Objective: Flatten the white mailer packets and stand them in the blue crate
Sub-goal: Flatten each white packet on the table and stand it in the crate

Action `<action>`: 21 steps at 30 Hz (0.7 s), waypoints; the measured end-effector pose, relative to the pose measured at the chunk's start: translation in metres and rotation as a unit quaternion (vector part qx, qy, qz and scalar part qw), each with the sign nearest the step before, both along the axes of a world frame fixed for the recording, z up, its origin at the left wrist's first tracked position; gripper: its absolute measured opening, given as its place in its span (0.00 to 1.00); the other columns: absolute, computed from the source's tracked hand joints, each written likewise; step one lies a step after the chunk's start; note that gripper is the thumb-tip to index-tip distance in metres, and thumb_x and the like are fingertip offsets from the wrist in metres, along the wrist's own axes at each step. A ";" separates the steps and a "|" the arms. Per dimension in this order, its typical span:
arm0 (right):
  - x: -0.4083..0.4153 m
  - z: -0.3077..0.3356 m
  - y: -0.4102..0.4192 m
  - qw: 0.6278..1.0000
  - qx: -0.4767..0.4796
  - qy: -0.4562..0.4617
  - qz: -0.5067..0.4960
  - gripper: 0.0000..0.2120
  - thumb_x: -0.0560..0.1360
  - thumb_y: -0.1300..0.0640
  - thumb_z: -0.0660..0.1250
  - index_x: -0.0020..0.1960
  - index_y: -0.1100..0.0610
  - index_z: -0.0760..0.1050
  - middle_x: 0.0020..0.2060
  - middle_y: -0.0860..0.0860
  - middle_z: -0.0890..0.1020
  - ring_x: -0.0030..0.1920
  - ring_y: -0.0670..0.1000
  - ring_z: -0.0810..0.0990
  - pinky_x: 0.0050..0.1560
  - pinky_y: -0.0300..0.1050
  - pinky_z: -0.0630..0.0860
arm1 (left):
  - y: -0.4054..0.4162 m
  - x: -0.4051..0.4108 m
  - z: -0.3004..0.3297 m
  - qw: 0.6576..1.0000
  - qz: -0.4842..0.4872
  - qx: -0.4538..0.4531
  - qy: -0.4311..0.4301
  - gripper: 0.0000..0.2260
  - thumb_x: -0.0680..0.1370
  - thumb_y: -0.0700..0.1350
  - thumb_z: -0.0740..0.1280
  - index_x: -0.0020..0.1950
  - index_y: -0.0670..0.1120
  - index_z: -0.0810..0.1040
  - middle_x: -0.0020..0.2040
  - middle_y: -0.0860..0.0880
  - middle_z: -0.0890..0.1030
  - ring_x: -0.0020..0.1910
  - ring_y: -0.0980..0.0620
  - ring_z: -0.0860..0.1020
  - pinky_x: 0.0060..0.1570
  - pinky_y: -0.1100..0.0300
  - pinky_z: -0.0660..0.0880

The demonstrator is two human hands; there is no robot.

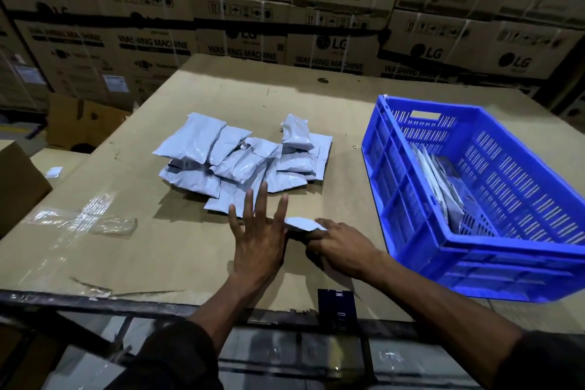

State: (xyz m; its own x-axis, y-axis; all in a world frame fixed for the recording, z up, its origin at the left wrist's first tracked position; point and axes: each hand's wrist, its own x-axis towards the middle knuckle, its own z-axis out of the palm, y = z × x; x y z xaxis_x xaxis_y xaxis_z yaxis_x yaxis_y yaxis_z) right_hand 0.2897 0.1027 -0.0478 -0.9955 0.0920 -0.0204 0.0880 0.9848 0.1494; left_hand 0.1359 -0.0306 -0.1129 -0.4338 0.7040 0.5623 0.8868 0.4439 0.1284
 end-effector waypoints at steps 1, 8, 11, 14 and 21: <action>0.000 0.000 0.005 1.000 -0.008 0.010 -0.007 0.05 0.73 0.54 0.66 0.47 0.50 0.80 0.49 0.49 0.80 0.52 0.56 0.77 0.35 0.49 0.77 | -0.003 0.003 -0.005 1.000 0.009 0.012 -0.009 0.40 0.75 0.48 0.73 0.83 0.49 0.57 0.83 0.37 0.54 0.82 0.34 0.54 0.74 0.28 0.55; 0.002 0.027 0.031 0.991 -0.045 0.111 -0.053 0.14 0.76 0.56 0.57 0.55 0.57 0.78 0.60 0.52 0.81 0.50 0.61 0.82 0.40 0.54 0.79 | 0.002 0.007 -0.035 0.994 -0.069 -0.058 -0.066 0.36 0.76 0.47 0.70 0.82 0.44 0.61 0.83 0.38 0.52 0.78 0.34 0.62 0.67 0.37 0.68; 0.004 0.055 0.043 0.977 -0.066 0.191 -0.073 0.13 0.76 0.57 0.60 0.56 0.58 0.79 0.56 0.56 0.83 0.48 0.62 0.83 0.40 0.56 0.80 | 0.020 0.010 -0.041 0.989 -0.078 -0.098 -0.078 0.27 0.79 0.50 0.67 0.77 0.46 0.69 0.82 0.39 0.58 0.75 0.36 0.65 0.65 0.38 0.71; 0.011 0.087 0.058 0.962 -0.070 0.246 -0.097 0.15 0.75 0.58 0.62 0.59 0.60 0.80 0.58 0.56 0.83 0.50 0.61 0.84 0.45 0.56 0.81 | 0.041 0.014 -0.044 0.985 -0.094 -0.126 -0.070 0.22 0.79 0.50 0.66 0.72 0.45 0.73 0.79 0.38 0.62 0.75 0.35 0.66 0.64 0.36 0.69; 0.046 0.144 0.100 0.931 -0.057 0.300 -0.199 0.19 0.71 0.57 0.62 0.59 0.60 0.80 0.60 0.57 0.83 0.54 0.61 0.83 0.53 0.57 0.80 | 0.083 0.037 -0.045 0.983 -0.100 -0.136 -0.069 0.15 0.77 0.50 0.67 0.61 0.46 0.78 0.77 0.39 0.67 0.75 0.37 0.66 0.64 0.38 0.69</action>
State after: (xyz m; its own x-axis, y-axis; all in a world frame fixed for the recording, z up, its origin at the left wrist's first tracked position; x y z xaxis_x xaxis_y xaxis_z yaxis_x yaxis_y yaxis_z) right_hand 0.3354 0.2029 0.0957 -0.7180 0.4868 0.4974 0.4832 0.8630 -0.1471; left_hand 0.1727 0.0528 -0.1583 -0.3296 0.8994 0.2870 0.9426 0.2963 0.1538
